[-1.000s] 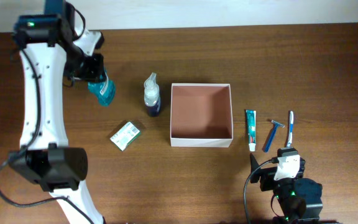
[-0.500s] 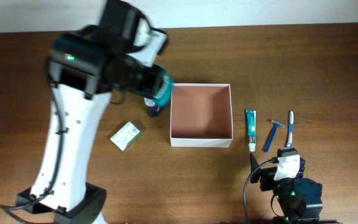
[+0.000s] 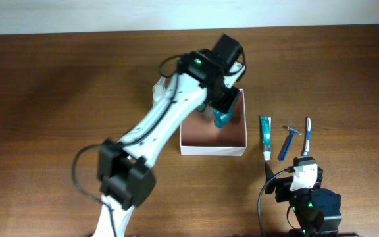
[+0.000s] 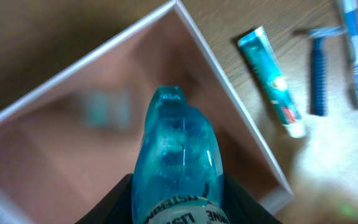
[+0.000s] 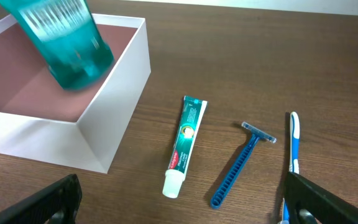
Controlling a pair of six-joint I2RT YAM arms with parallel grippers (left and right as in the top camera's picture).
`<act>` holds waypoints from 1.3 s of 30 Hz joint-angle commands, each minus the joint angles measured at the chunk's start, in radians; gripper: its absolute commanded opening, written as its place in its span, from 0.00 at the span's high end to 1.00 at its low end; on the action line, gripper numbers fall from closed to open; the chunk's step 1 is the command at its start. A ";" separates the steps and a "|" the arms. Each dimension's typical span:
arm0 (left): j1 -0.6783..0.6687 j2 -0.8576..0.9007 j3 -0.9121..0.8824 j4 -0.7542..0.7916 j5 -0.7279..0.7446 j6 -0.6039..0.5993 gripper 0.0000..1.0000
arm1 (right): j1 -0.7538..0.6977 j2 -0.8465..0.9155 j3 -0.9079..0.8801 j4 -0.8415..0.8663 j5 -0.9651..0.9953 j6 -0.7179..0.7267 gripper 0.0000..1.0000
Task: Pack container
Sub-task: 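Lift the Listerine bottle and lower it into the white box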
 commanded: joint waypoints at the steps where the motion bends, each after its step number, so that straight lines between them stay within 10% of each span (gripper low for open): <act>1: -0.011 0.038 0.013 0.057 -0.004 0.027 0.99 | -0.007 -0.006 -0.006 0.003 -0.002 0.005 0.01; 7: -0.026 0.077 0.013 0.085 -0.003 0.116 0.88 | -0.007 -0.006 -0.006 0.003 -0.002 0.005 0.01; 11: -0.034 0.076 0.041 0.056 -0.011 0.119 0.01 | -0.007 -0.006 -0.006 0.003 -0.002 0.005 0.01; 25: 0.008 0.076 0.540 -0.474 -0.077 0.104 0.01 | -0.007 -0.006 -0.006 0.003 -0.002 0.005 0.01; 39: 0.298 0.022 0.445 -0.478 -0.086 0.091 0.01 | -0.007 -0.006 -0.006 0.003 -0.002 0.005 0.01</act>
